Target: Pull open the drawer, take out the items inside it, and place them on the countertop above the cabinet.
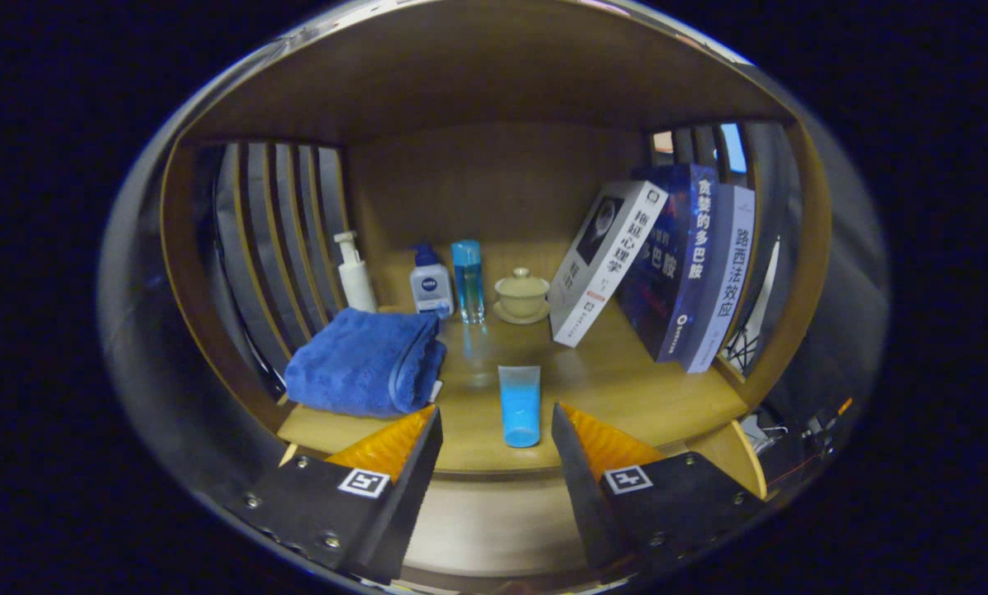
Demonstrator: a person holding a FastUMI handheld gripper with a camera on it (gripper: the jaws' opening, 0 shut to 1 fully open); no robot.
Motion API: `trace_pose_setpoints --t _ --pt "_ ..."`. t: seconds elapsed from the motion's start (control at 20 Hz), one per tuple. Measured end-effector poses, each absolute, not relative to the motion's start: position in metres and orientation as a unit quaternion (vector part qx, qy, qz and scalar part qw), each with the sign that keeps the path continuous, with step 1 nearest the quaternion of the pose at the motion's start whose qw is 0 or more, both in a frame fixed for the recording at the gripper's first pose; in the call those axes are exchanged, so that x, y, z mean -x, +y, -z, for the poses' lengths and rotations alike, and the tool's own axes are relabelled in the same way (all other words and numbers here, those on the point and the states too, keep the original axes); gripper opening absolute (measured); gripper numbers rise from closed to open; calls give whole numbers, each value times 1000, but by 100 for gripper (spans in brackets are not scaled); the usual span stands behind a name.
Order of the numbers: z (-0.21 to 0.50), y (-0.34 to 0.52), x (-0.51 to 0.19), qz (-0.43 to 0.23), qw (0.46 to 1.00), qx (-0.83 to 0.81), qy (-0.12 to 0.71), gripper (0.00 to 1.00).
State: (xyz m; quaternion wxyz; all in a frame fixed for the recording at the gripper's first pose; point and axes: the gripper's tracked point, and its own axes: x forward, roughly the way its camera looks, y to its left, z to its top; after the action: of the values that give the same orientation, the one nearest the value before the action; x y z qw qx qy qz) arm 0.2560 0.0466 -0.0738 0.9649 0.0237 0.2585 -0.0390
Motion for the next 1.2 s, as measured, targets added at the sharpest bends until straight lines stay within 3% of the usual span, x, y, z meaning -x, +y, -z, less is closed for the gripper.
trace_pose_setpoints --t 0.35,0.7,0.9,1.2 --pt "36 53 -211 46 988 -23 149 79" --pt "42 62 -138 50 995 -29 78 80" --pt "58 62 -106 58 995 -38 76 100" --pt "105 57 -53 78 990 -61 98 100"
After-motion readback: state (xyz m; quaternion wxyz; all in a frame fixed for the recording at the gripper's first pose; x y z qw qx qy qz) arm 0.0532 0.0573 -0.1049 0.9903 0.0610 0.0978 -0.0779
